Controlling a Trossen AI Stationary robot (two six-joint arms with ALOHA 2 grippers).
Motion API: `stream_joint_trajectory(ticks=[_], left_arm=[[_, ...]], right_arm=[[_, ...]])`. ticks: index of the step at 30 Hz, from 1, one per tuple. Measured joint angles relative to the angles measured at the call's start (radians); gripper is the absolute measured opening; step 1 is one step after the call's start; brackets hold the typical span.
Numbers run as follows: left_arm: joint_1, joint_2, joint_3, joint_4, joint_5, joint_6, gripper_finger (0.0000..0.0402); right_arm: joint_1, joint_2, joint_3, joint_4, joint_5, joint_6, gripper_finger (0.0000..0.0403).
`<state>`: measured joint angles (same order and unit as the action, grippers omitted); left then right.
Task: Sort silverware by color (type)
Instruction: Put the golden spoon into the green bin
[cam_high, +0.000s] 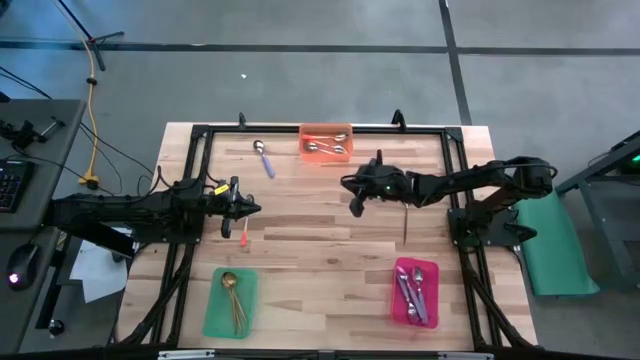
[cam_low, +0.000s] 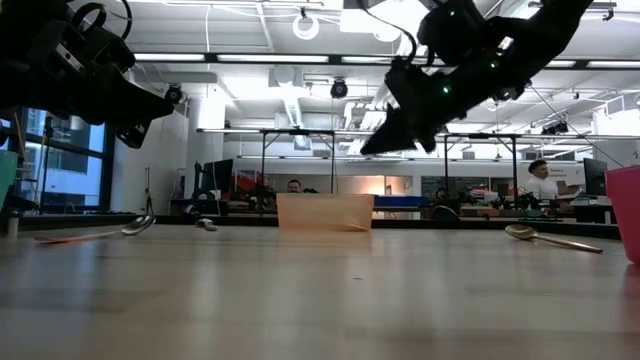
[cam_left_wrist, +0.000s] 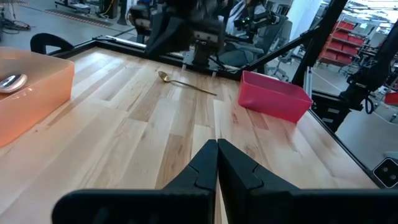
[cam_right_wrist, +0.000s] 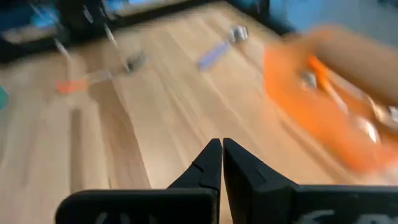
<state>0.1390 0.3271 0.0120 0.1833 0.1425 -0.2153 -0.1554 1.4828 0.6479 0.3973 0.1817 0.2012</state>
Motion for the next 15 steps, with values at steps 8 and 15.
stream_joint_trajectory(ticks=[8, 15], left_arm=[[0.0, 0.0, 0.0, 0.0, 0.0, 0.0, 0.0003], [0.0, 0.0, 0.0, 0.0, 0.0, 0.0, 0.0003]], right_arm=[[-0.011, -0.014, 0.0, -0.199, 0.061, 0.137, 0.0031], [0.027, -0.029, 0.0, -0.254, 0.082, 0.203, 0.0102]])
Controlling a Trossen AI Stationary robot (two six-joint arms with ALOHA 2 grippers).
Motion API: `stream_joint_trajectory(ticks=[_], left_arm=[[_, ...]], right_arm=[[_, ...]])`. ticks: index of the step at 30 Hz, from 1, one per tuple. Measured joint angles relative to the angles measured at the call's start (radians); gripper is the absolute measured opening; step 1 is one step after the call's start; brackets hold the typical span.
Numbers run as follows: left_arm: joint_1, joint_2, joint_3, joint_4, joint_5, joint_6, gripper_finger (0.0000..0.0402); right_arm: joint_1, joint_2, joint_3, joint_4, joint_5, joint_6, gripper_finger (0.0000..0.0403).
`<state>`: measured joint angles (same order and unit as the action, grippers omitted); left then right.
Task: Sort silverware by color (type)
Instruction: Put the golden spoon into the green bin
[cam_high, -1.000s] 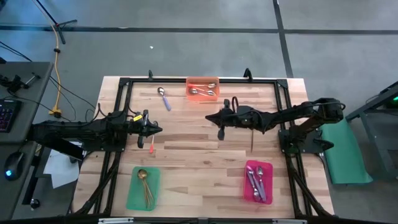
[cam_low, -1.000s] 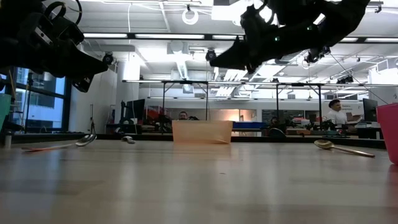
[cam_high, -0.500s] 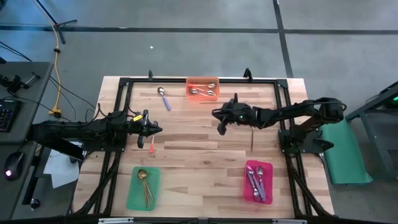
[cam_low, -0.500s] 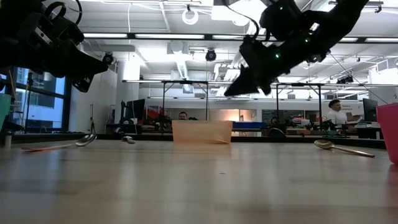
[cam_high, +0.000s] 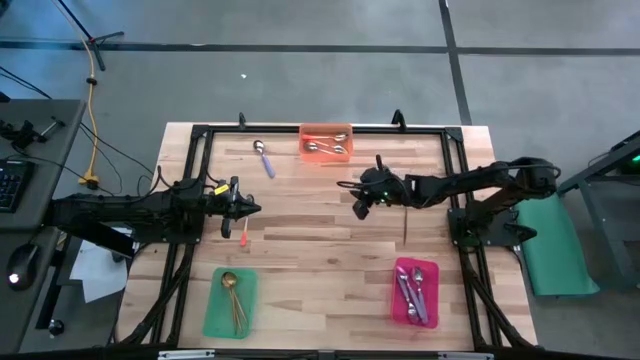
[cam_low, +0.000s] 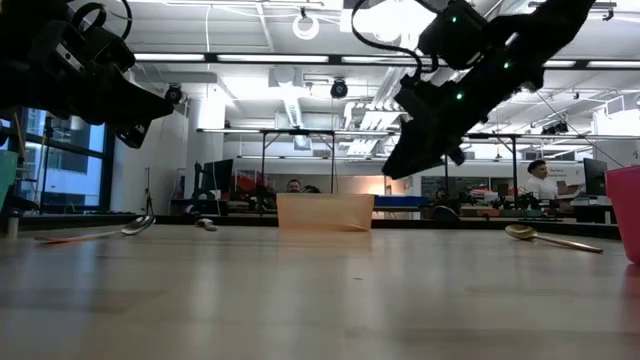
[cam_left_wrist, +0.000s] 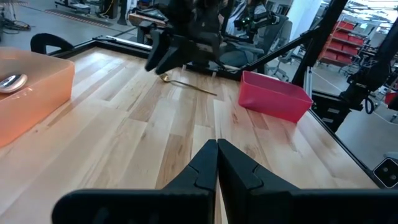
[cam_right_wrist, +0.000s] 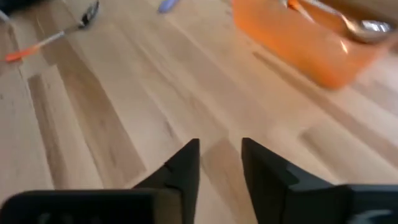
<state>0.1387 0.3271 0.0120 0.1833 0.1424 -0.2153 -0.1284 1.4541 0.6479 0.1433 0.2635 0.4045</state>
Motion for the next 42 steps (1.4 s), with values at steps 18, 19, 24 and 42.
stream_joint_trajectory(ticks=[18, 19, 24, 42], left_arm=[[-0.002, 0.002, 0.001, 0.032, -0.003, 0.008, 0.0003], [-0.002, 0.002, 0.001, 0.032, -0.003, 0.002, 0.0003], [-0.002, 0.002, 0.001, 0.032, -0.003, 0.0, 0.0003], [-0.037, 0.023, 0.001, 0.024, -0.003, -0.108, 0.0008]], right_arm=[[0.045, -0.118, 0.019, -0.948, -0.078, 0.826, 0.0153], [0.043, -0.118, -0.006, -0.922, -0.087, 0.839, 0.0149], [0.025, -0.121, -0.113, -0.78, -0.085, 0.853, 0.0131], [0.027, -0.133, -0.168, -0.639, 0.0, 0.661, 0.0009]])
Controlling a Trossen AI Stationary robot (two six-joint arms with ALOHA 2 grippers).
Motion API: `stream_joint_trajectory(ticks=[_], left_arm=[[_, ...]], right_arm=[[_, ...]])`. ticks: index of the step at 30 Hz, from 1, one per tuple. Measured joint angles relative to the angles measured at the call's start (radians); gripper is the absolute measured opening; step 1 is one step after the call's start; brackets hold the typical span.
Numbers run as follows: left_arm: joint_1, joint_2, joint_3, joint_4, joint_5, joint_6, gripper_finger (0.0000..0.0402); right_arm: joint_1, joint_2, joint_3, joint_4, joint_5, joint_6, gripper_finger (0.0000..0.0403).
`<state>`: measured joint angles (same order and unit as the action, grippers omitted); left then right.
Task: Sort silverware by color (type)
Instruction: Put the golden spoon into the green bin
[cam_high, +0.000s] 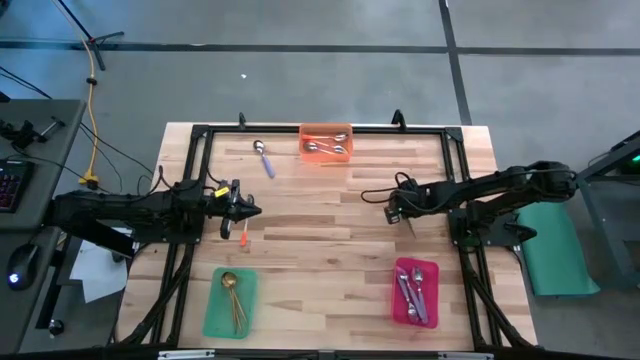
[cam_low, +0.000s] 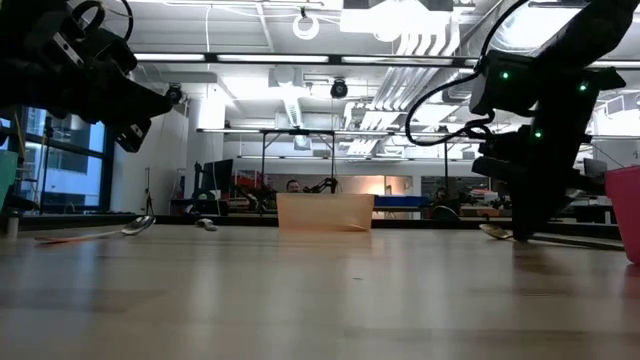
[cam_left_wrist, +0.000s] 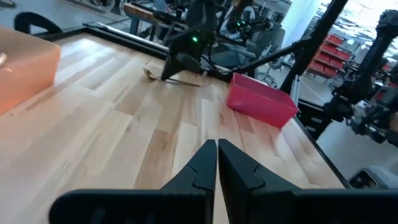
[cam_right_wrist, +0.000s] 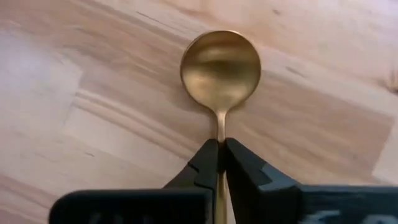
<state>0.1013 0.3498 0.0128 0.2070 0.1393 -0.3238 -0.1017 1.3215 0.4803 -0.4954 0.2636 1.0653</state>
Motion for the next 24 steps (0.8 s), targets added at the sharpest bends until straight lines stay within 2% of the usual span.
stream_joint_trajectory(ticks=[5, 11, 13, 18, 22, 24], left_arm=[[-0.055, 0.037, 0.0, 0.03, -0.001, -0.003, 0.0031], [-0.134, 0.123, -0.001, 0.13, 0.004, 0.037, 0.0043], [-0.15, 0.162, -0.001, 0.182, -0.019, 0.062, 0.0041], [-0.17, 0.26, -0.001, 0.355, -0.165, 0.088, 0.0048], [-0.17, 0.337, 0.0, 0.547, -0.178, 0.128, 0.0075], [-0.17, 0.374, 0.016, 0.59, -0.178, 0.143, 0.0093]], right_arm=[[0.02, -0.042, -0.004, 0.228, 0.059, -0.144, 0.0002], [0.048, -0.04, -0.046, 0.725, 0.059, -0.418, 0.0001], [0.058, -0.04, -0.05, 0.832, 0.059, -0.499, 0.0001], [0.088, -0.012, -0.049, 1.127, 0.059, -0.673, 0.0], [0.117, 0.026, -0.049, 1.332, 0.048, -0.785, 0.0], [0.128, 0.049, -0.046, 1.416, 0.026, -0.827, 0.0]])
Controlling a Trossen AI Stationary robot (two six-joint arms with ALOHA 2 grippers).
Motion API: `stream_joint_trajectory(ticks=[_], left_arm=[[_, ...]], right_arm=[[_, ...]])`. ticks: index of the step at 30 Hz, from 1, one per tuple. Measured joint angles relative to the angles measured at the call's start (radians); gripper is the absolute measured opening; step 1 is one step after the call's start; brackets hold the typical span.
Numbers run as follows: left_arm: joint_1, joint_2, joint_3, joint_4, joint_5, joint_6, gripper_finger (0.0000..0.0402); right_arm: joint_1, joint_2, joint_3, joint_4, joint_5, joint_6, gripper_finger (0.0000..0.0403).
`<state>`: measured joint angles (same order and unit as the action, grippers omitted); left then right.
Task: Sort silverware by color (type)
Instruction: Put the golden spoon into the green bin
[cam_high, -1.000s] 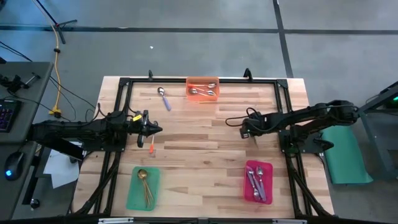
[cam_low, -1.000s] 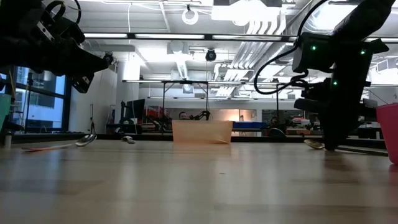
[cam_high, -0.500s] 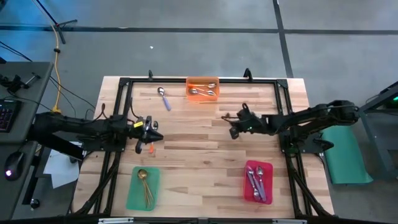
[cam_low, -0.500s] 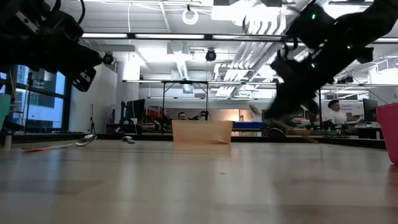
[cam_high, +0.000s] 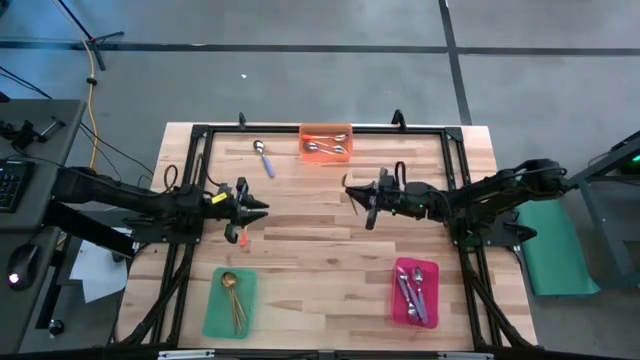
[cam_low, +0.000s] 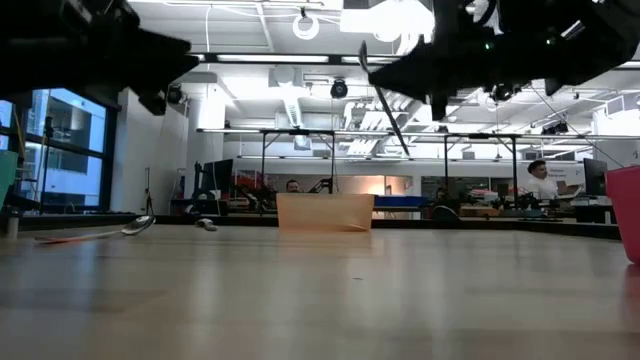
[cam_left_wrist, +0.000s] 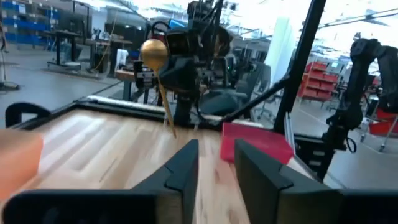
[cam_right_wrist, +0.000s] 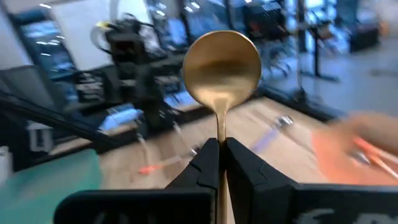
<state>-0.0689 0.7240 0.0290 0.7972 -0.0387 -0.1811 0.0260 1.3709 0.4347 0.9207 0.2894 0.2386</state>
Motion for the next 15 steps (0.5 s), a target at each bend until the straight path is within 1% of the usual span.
stream_joint_trajectory(ticks=[4, 8, 11, 15], left_arm=[[0.0, 0.085, 0.068, 0.016, 0.0, 0.002, 0.0131], [0.0, 0.195, 0.159, 0.017, 0.0, 0.042, 0.0159], [0.0, 0.281, 0.23, 0.019, -0.001, 0.082, 0.0167], [0.0, 0.382, 0.317, 0.036, 0.001, 0.133, 0.0167]], right_arm=[[0.017, 0.05, 0.047, 0.103, -0.055, -0.077, 0.0], [0.033, 0.112, 0.139, 0.106, -0.093, -0.163, 0.0], [0.042, 0.158, 0.215, 0.108, -0.13, -0.218, 0.0], [0.042, 0.215, 0.296, 0.108, -0.176, -0.263, 0.0]])
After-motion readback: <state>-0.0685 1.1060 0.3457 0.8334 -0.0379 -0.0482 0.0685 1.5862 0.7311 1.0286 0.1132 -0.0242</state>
